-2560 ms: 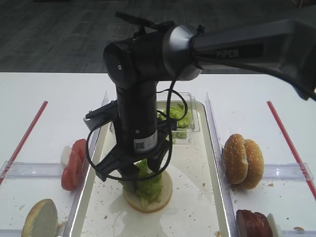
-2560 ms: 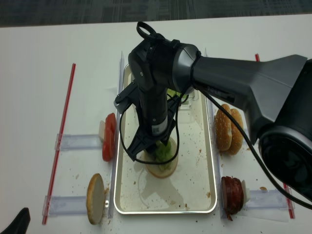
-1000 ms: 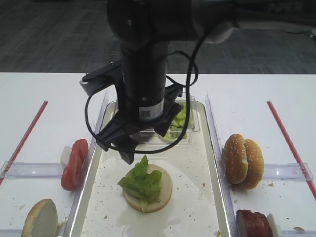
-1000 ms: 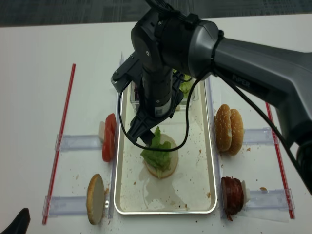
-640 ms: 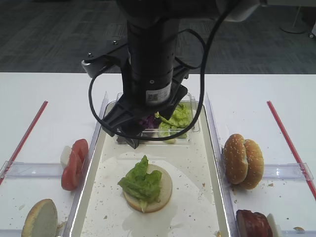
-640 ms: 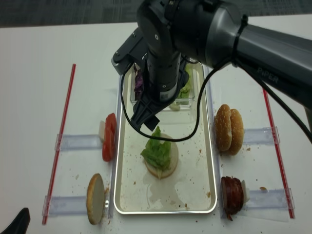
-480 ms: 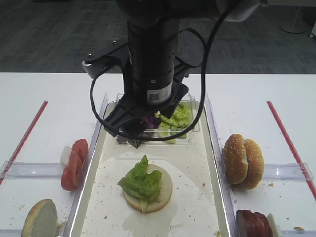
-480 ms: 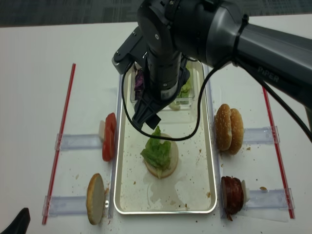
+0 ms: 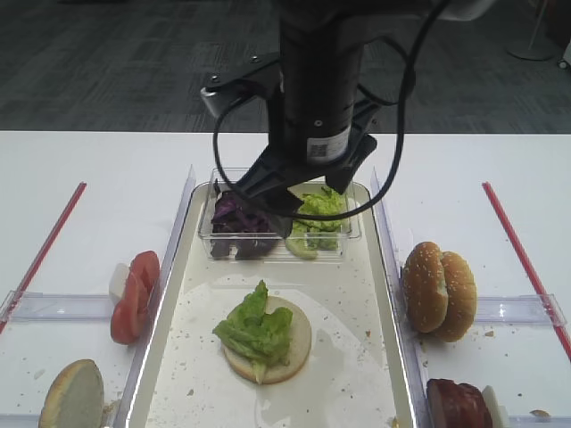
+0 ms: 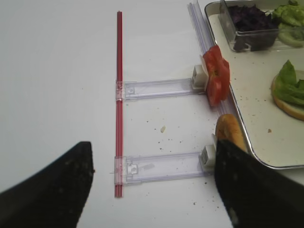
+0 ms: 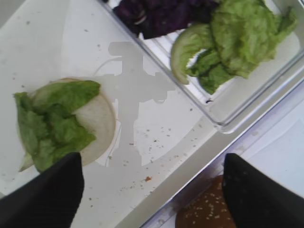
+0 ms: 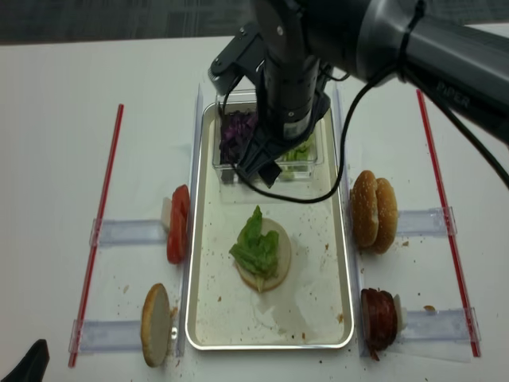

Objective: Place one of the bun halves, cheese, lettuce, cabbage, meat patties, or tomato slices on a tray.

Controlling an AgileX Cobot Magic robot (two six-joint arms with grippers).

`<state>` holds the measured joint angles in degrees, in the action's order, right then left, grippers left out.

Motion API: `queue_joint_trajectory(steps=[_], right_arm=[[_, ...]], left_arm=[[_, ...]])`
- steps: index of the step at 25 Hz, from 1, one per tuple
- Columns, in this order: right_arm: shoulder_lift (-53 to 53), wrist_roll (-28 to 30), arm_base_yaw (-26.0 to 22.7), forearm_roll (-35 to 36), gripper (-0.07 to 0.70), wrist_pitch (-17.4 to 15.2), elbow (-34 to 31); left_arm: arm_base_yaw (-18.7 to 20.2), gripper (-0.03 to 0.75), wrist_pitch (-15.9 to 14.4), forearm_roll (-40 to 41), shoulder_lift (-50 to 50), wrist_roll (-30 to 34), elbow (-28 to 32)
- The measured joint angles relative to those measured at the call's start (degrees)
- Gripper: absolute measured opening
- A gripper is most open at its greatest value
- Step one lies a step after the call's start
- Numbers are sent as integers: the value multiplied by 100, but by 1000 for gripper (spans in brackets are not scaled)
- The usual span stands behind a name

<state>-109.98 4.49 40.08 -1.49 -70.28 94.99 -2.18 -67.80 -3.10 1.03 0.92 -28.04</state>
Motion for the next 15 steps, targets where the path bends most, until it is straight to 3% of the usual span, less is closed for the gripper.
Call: queue_joint_trajectory(steps=[15], right_arm=[[0,56,-2007,1,613,0,0]], left_arm=[[0,491,0,0,0,0,0]])
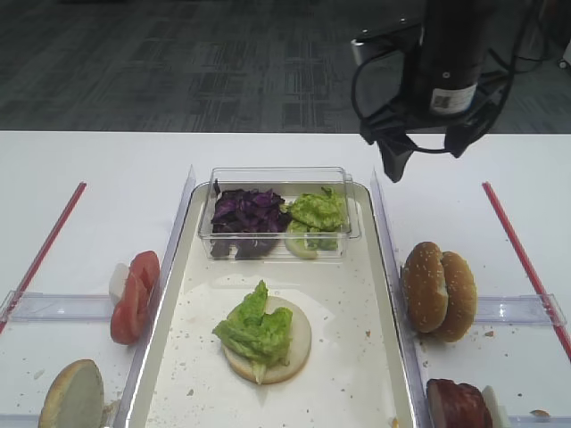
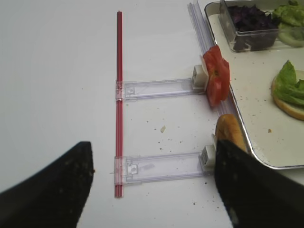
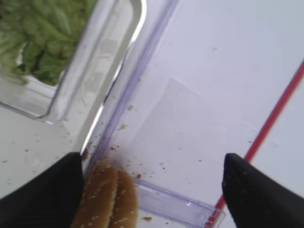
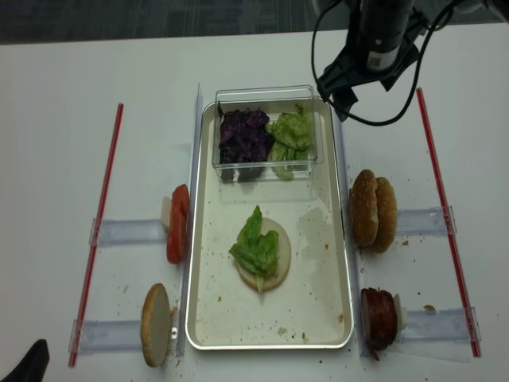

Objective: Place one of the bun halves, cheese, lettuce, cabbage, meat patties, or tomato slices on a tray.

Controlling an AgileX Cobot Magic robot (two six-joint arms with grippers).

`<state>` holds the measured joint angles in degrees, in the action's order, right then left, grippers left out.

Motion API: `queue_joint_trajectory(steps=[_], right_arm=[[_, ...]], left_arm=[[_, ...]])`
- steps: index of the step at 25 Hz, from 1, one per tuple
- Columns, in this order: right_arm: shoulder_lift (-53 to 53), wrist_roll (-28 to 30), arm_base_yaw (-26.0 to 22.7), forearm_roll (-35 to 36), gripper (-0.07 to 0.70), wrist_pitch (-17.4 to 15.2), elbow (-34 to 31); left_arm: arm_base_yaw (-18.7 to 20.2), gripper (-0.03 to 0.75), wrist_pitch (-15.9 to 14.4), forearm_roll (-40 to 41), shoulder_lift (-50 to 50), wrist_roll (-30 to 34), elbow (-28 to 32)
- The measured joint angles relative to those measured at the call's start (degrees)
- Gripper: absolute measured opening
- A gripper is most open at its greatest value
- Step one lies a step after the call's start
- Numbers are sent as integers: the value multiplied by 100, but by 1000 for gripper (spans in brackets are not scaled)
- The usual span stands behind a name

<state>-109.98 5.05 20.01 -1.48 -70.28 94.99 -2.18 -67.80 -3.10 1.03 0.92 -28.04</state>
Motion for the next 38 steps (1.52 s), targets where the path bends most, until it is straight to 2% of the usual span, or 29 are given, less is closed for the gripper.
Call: queue_joint_trajectory(steps=[9,19,28,32,38], right_arm=[[0,-70,-1029,148,613,0,0],[0,-83,-1566,205,613,11,0],[0,-96,-2281,208,613,21,0],[0,-64,-2462,466,613,0,0],[0,12,-2482,687,613,0,0]], left_arm=[[0,491,0,0,0,0,0],[0,491,0,0,0,0,0],[0,491,0,0,0,0,0],[0,491,0,0,0,0,0],[0,491,0,0,0,0,0]])
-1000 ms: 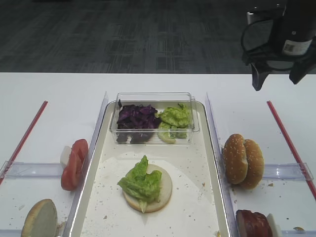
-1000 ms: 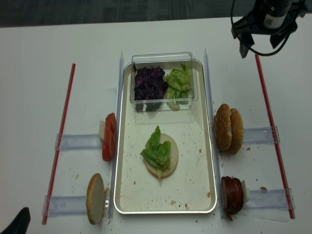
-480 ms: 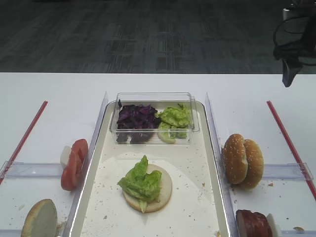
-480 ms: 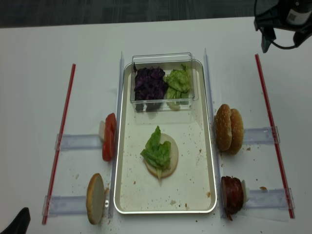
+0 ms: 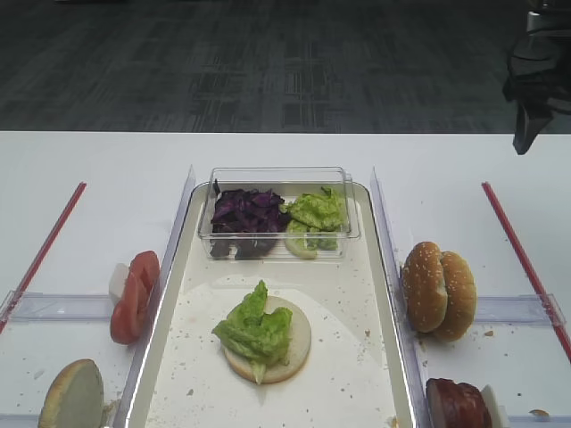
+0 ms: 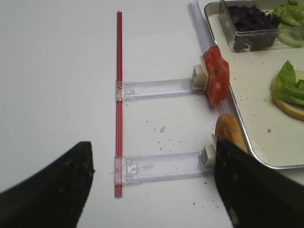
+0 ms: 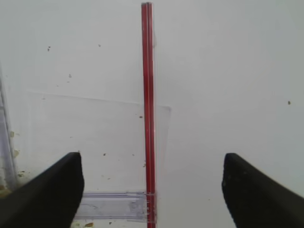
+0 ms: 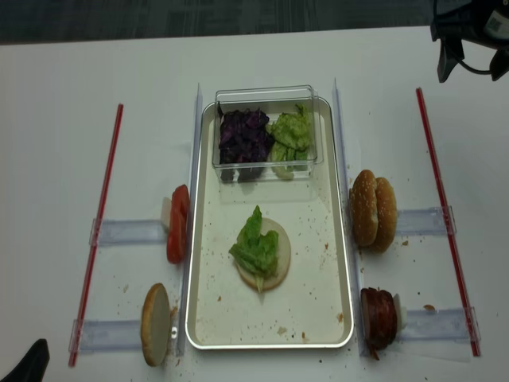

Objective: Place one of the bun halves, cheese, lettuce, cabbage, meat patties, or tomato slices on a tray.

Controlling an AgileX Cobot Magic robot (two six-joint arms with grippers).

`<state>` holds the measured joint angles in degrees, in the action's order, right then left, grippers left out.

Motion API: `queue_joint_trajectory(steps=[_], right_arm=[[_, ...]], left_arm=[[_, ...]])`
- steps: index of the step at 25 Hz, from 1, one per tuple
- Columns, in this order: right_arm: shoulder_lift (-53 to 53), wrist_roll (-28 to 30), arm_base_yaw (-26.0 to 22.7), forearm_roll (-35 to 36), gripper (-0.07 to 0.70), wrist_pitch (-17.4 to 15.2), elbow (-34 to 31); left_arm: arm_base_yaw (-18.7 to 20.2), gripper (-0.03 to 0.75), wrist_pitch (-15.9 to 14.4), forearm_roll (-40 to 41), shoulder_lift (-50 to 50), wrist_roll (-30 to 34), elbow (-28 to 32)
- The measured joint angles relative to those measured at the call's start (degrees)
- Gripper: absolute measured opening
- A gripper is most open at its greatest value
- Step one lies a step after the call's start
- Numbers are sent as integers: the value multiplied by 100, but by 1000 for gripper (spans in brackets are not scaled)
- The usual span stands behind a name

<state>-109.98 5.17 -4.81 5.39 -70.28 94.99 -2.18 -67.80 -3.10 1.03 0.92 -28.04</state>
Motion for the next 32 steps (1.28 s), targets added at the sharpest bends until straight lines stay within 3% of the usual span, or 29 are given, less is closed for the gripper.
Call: queue_joint_trajectory(steps=[7,15,20,32], right_arm=[[27,0,0,204,613,0,-73],[706,0,0,204,613,0,-828],[1471,9,0,208,613,11,-1534],[4022,153,0,357,613,644,-3694]], left_arm=[[0,491,0,0,0,0,0],[0,491,0,0,0,0,0],[0,491,0,0,0,0,0],[0,491,0,0,0,0,0]])
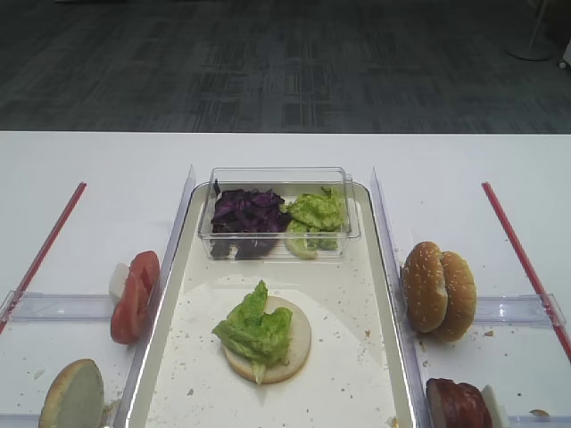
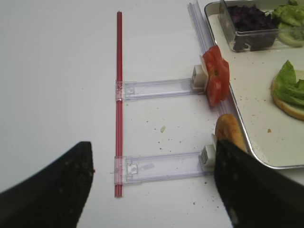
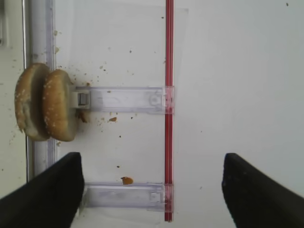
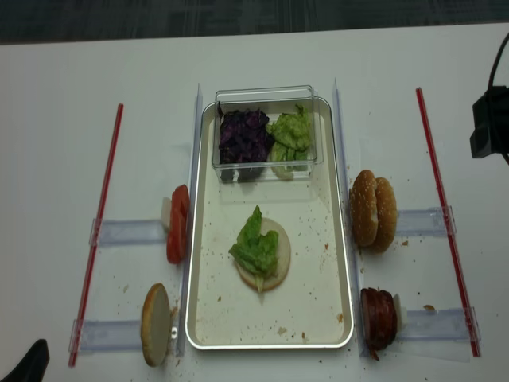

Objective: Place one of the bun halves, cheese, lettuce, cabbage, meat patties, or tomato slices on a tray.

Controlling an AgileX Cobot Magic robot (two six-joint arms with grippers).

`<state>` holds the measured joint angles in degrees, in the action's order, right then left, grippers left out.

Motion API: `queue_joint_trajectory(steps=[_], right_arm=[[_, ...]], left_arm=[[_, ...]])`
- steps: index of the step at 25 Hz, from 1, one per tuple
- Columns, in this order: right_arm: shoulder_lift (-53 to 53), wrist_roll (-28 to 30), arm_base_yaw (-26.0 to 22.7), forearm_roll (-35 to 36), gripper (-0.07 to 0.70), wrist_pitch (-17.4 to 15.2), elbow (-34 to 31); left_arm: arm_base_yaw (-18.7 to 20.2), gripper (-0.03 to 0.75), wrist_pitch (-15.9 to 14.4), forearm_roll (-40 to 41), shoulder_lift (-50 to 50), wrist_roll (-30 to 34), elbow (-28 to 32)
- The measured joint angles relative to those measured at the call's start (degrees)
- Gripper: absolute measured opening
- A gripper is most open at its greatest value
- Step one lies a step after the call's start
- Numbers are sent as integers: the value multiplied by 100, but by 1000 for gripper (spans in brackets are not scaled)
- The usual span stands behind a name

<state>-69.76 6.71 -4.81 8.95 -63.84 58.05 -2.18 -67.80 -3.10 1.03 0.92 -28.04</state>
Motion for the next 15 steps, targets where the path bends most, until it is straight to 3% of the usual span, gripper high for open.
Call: queue_joint_trajectory(steps=[4,15], right_arm=[[928,39,0,40,613,178,-621],[3230,153,0,88,613,178,-1812]], left_arm=[[0,491,0,0,0,0,0],[0,491,0,0,0,0,0]])
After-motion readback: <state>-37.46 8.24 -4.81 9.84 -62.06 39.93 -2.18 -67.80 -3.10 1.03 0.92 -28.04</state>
